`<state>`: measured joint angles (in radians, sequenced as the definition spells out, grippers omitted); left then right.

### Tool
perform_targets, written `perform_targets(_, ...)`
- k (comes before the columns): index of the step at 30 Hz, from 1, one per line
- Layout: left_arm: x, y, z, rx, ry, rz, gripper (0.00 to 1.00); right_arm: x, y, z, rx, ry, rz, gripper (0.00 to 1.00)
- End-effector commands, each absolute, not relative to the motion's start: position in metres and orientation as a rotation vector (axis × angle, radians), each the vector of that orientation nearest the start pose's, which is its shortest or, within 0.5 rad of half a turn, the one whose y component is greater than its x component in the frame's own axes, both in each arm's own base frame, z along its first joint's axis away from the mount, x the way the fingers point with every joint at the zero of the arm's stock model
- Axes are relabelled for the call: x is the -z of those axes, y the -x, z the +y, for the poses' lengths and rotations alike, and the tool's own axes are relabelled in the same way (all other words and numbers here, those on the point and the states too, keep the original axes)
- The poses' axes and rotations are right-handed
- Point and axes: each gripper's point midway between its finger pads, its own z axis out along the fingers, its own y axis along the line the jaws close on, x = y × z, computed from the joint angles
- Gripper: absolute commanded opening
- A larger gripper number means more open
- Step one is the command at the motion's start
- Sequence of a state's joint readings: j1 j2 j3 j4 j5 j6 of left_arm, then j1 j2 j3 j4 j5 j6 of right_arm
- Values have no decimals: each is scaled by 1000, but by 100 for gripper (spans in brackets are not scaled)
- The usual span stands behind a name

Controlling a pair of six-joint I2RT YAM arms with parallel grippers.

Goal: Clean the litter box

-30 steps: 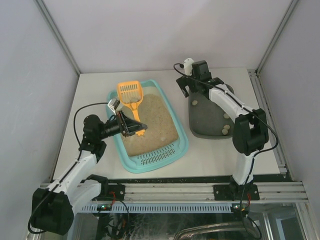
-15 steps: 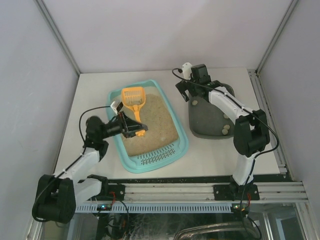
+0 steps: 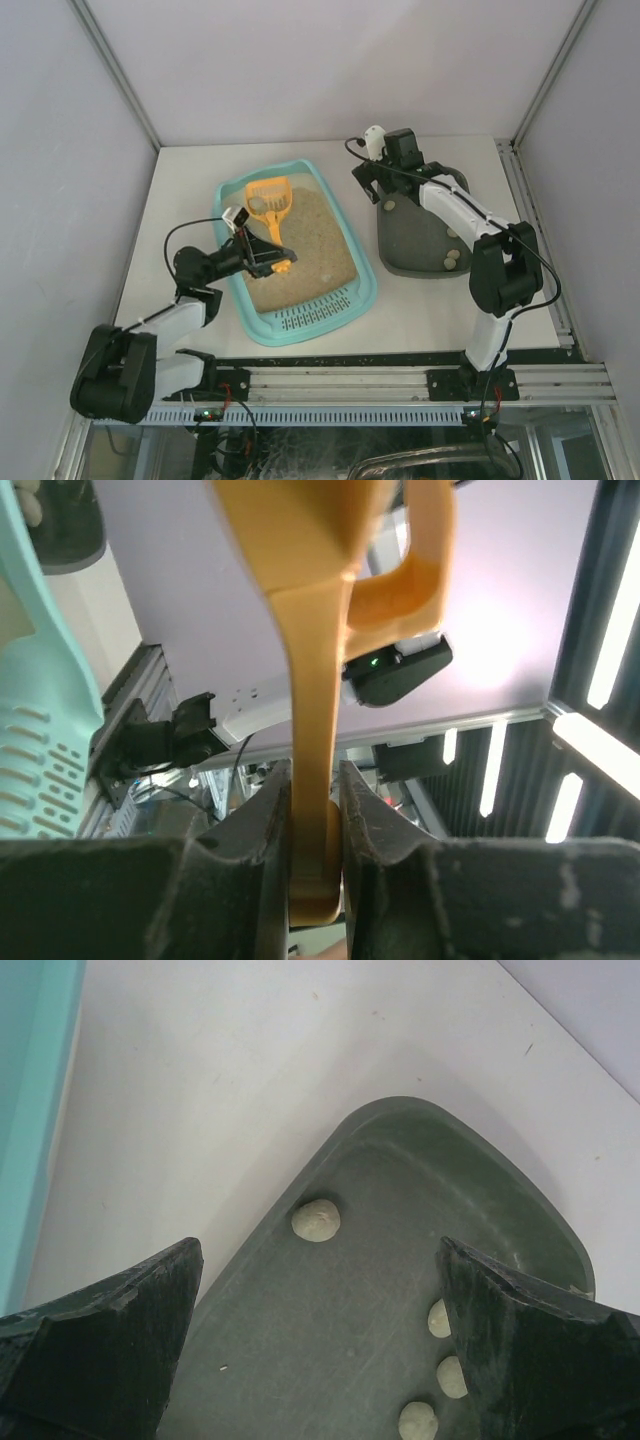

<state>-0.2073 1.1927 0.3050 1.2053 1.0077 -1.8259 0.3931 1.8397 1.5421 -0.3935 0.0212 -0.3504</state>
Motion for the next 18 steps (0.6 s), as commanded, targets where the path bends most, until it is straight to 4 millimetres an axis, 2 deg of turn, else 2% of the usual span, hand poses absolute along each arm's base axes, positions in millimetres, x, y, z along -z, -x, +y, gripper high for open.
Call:
perform_targets(1,-262,-195,-226,2019,39,1933,0,-194,-475,182,-1,809,2028,100)
perform_targets(3,-228,-200,-217,1680,15,2154,0,-194,-474,181,21,829,2018,100)
perform_targets(4,-229,-198,-214,1621,-4,2190,0,-194,-474,181,29,836,2015,100)
perform_targets(7,-238,-187,-212,1789,9,2118,0,-194,-471,181,31,842,2016,100)
perform_targets(8,-266,-186,-213,1895,22,1975,0,-193,-470,181,30,844,2017,100)
perform_targets(9,-281,-182,-210,1981,36,1856,0,-192,-468,183,28,850,2018,100)
perform_targets(10,-279,-180,-209,2025,58,1834,0,-193,-468,183,30,853,2015,100)
perform_targets(12,-252,-176,-221,2022,53,1968,0,-195,-466,186,36,863,2003,100)
perform_targets(14,-231,-174,-227,1890,1,2089,0,-198,-465,189,42,875,1988,100)
perform_targets(15,-226,-174,-226,1830,11,2147,0,-200,-464,191,41,879,1982,100)
perform_targets(18,-230,-178,-224,1756,-12,2208,0,-208,-465,193,29,865,1972,100)
